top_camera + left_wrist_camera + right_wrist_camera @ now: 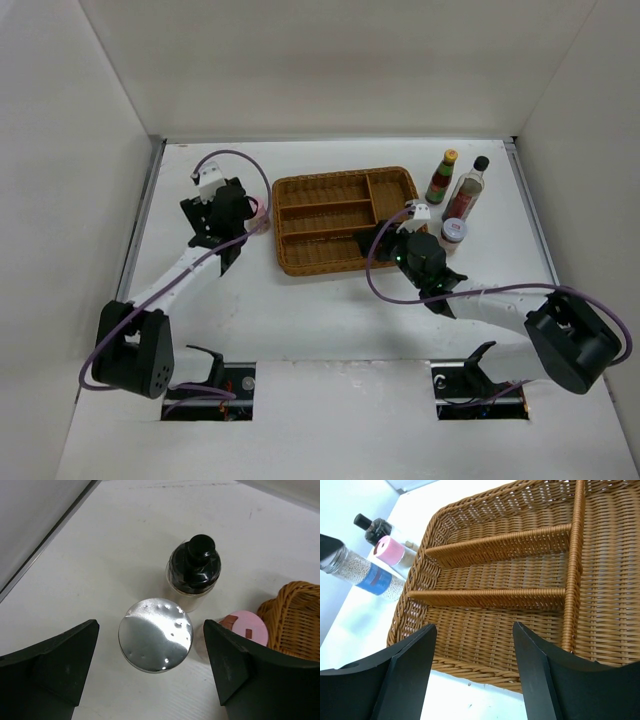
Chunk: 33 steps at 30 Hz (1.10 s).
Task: Organize the condiment bottles
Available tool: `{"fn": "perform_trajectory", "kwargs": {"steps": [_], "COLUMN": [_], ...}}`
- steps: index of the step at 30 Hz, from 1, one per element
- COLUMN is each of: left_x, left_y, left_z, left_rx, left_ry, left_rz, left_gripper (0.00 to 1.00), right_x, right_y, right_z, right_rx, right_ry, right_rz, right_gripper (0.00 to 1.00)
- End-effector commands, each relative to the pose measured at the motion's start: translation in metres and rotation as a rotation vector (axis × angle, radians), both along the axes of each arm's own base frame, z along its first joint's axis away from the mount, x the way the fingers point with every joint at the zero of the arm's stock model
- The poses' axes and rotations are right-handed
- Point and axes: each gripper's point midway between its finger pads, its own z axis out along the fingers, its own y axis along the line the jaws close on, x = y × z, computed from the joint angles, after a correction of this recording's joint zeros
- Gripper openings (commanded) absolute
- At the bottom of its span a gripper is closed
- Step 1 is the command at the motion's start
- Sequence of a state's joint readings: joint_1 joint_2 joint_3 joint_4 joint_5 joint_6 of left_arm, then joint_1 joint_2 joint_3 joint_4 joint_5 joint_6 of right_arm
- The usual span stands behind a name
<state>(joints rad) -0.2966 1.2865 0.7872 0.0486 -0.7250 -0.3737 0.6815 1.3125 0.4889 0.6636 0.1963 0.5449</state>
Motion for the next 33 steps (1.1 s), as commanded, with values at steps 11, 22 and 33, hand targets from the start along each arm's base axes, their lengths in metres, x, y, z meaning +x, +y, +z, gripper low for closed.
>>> {"fn": "perform_trajectory", "kwargs": {"steps": [11, 22, 33], "left_x": [0.017, -0.015, 0.046], "left_y": [0.009, 0.010, -0.107], "left_z": [-0.002, 0.114, 0.179], "left_rx": [-0.020, -0.082, -0.175], "left_ry": [-0.047, -0.347, -0.477], "left_rz": [0.038, 0.039, -0.243], "left_gripper": [0.53, 0.35, 0.34], "right_x": [0.004, 0.003, 0.002], "right_y": [0.009, 0.008, 0.003], "right_z": [0.024, 0.025, 0.028], "right_rx": [0.053, 0.058, 0.058], "right_ry": [-0.060, -0.063, -0.063], "right_rz": [0.021, 0.021, 0.010], "right_gripper": [0.71, 0.71, 0.21]}}
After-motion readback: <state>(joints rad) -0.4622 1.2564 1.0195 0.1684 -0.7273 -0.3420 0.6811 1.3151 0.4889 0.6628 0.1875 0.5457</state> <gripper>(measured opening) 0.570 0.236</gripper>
